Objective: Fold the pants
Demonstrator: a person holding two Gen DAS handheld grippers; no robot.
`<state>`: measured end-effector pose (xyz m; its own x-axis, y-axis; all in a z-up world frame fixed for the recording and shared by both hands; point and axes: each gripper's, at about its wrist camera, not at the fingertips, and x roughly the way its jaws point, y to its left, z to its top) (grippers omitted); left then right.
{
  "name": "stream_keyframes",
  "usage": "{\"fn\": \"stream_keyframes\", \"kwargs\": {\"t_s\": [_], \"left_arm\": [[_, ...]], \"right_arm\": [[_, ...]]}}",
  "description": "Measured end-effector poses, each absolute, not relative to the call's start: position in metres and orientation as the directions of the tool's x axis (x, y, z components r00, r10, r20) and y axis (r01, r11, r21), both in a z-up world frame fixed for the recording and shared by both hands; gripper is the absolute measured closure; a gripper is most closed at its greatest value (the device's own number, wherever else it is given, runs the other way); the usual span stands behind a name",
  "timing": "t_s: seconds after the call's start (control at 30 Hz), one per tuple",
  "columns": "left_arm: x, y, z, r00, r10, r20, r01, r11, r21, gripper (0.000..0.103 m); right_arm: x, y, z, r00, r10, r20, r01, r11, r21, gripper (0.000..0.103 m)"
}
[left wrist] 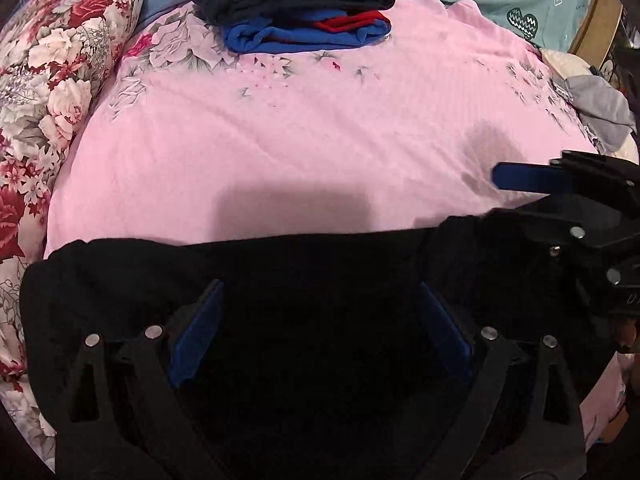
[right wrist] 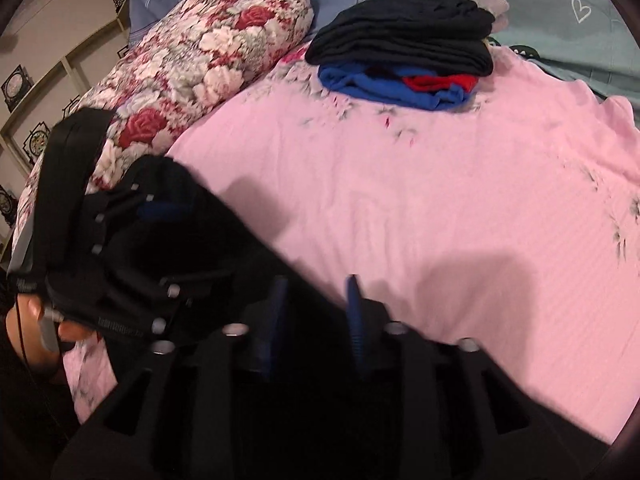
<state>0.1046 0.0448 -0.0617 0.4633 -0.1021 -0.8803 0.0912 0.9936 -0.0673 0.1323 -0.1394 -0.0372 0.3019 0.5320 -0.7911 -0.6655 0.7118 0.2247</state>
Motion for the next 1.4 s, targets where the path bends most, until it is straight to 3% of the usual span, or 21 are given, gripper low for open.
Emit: {"fn": "stream_keyframes", "kwargs": {"t_s": [0.2, 0.3, 0.4, 0.57, 0.63, 0.73, 0.87, 0.9, 0.93, 1.0, 1.03, 1.17, 1.3, 1.4], "left_arm": [[0.101, 0.040, -0.063, 0.471, -0.098, -0.876, 0.109, 0.993, -0.052, 0.008], [0.096, 0.043, -0.059, 0.476, -0.103, -0.873, 0.107, 0.993, -0.059, 0.008], [0.086, 0.061, -0.046, 0.508, -0.092, -0.856, 0.050, 0.996, -0.078, 0.008], [0.072, 0.096, -0.055, 0.523, -0.055, -0.850, -0.033, 0.996, -0.084, 0.007], [0.074, 0.103, -0.069, 0.509, -0.044, -0.860, -0.088, 0.991, -0.102, 0.007], [0.073, 0.088, -0.070, 0.517, 0.031, -0.855, -0.077, 0.997, -0.010, 0.006], [0.075, 0.092, -0.072, 0.507, 0.001, -0.862, -0.066, 0.997, -0.037, 0.005], [0.074, 0.091, -0.072, 0.508, 0.002, -0.861, -0.063, 0.997, -0.035, 0.005], [0.074, 0.090, -0.072, 0.510, 0.006, -0.860, -0.061, 0.998, -0.030, 0.005], [0.075, 0.092, -0.071, 0.505, 0.001, -0.863, -0.059, 0.998, -0.033, 0.004], [0.075, 0.094, -0.071, 0.500, -0.002, -0.866, -0.061, 0.997, -0.038, 0.005], [0.075, 0.100, -0.055, 0.491, -0.071, -0.868, -0.074, 0.990, -0.123, 0.005], [0.084, 0.104, -0.039, 0.529, 0.018, -0.849, -0.131, 0.989, -0.061, 0.005], [0.097, 0.108, -0.048, 0.490, 0.099, -0.866, -0.182, 0.983, 0.010, 0.005]], "right_arm": [[0.135, -0.107, -0.047, 0.223, 0.512, -0.829, -0.709, 0.669, 0.222, 0.054], [0.136, -0.102, -0.057, 0.164, 0.514, -0.842, -0.712, 0.653, 0.260, 0.075], [0.134, -0.106, -0.055, 0.164, 0.506, -0.847, -0.710, 0.657, 0.255, 0.086], [0.134, -0.117, -0.025, 0.312, 0.531, -0.788, -0.711, 0.681, 0.178, 0.095], [0.143, -0.122, -0.012, 0.459, 0.507, -0.729, -0.659, 0.745, 0.103, 0.095], [0.155, -0.113, -0.030, 0.464, 0.468, -0.752, -0.646, 0.760, 0.074, 0.095], [0.168, -0.101, -0.066, 0.479, 0.381, -0.791, -0.642, 0.767, -0.019, 0.094], [0.169, -0.102, -0.066, 0.495, 0.375, -0.783, -0.640, 0.768, -0.037, 0.086], [0.170, -0.103, -0.063, 0.535, 0.326, -0.780, -0.617, 0.781, -0.096, 0.062], [0.173, -0.120, -0.050, 0.646, 0.195, -0.738, -0.494, 0.844, -0.210, 0.056], [0.174, -0.129, -0.045, 0.648, 0.194, -0.736, -0.473, 0.861, -0.189, 0.056], [0.157, -0.173, -0.028, 0.496, 0.404, -0.768, -0.512, 0.851, 0.116, 0.057], [0.137, -0.173, -0.040, 0.286, 0.569, -0.771, -0.578, 0.744, 0.334, 0.061], [0.143, -0.171, -0.060, 0.258, 0.531, -0.807, -0.545, 0.770, 0.332, 0.064]]}}
